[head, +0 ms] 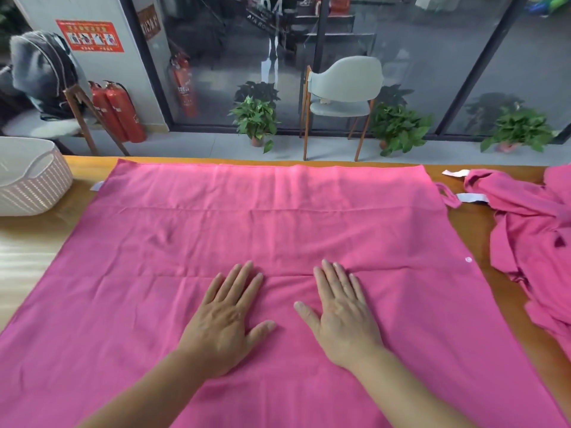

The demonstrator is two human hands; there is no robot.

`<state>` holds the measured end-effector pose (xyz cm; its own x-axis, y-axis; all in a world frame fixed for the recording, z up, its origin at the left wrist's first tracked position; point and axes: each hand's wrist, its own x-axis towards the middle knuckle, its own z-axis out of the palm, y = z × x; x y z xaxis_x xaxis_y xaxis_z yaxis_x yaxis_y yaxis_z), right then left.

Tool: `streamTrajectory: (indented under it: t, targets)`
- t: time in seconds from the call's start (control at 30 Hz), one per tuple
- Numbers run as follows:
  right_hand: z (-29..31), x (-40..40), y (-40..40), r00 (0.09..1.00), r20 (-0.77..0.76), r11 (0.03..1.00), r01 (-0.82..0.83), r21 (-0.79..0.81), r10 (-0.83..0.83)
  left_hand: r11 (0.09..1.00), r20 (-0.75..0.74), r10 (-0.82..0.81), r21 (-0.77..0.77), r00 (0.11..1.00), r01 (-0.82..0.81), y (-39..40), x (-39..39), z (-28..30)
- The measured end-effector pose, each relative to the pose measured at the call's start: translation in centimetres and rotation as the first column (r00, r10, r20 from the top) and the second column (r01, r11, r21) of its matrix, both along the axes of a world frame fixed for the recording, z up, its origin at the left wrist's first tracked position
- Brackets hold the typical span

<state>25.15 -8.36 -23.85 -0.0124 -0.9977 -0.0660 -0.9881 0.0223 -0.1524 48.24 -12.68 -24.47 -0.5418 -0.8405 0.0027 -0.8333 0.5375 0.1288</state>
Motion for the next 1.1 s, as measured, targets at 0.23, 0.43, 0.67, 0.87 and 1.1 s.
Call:
streamTrajectory:
  t: [0.23, 0.43, 0.67, 0.87, 1.1]
  targets:
    - [1.2, -1.1, 5.0, 0.998, 0.056, 0.998, 0.044, -0.051, -0.041, 1.000, 0.033, -0.018, 0.015, 0.999, 0.018, 4.2, 1.4, 0.4]
    - [2.5, -1.1, 8.9, 0.984, 0.108, 0.979, 0.154, -0.134, -0.140, 0.992, -0.049, 0.128, -0.012, 0.991, -0.129, 7.1, 0.3, 1.3]
    - [0.6, 4.9, 11.8, 0.984, 0.154, 0.994, 0.101, -0.041, -0.093, 0.967, -0.019, 0.255, 0.021, 0.967, -0.254, 12.4, -0.4, 0.2]
    - [0.8, -5.6, 18.7, 0.874, -0.032, 0.873, 0.487, 0.030, -0.486, 0.790, -0.004, 0.612, 0.040, 0.791, -0.612, 13.9, 8.1, -0.2]
    - [2.3, -4.5, 16.9, 0.847, 0.069, 0.850, 0.527, 0.006, -0.527, 0.808, -0.034, 0.587, 0.076, 0.809, -0.584, 13.0, 6.4, 1.1]
